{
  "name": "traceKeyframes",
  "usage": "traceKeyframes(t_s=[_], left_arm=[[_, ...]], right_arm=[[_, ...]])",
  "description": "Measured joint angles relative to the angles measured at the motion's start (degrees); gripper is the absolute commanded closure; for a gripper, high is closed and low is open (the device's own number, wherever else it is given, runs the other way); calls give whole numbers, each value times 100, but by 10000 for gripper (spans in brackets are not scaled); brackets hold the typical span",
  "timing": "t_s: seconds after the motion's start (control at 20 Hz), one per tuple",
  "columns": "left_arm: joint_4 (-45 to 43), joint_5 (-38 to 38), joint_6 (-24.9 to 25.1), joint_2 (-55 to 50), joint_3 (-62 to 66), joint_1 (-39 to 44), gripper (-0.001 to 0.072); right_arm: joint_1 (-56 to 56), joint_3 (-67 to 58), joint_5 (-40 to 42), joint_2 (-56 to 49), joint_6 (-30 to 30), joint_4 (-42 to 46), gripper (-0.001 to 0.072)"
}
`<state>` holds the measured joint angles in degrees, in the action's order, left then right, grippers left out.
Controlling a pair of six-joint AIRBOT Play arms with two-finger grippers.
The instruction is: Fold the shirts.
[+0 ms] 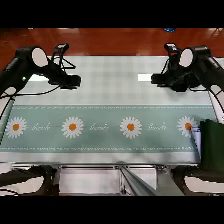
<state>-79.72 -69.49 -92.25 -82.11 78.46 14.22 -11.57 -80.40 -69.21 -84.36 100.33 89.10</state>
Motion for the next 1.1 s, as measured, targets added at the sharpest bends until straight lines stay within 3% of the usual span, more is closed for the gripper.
traceKeyframes(t_s=[0.9,0.95,1.0,1.1], left_arm=[[0,68,-2,0,0,0,677],[-2,140,0,-4,0,0,531],[-2,254,2,-13,0,0,231],[-120,498,-9,-44,0,0,196]], right_arm=[[0,0,236,-2,0,2,676],[0,0,343,-2,-9,9,532],[0,0,507,-2,-17,52,283],[0,0,925,-2,-35,323,295]])
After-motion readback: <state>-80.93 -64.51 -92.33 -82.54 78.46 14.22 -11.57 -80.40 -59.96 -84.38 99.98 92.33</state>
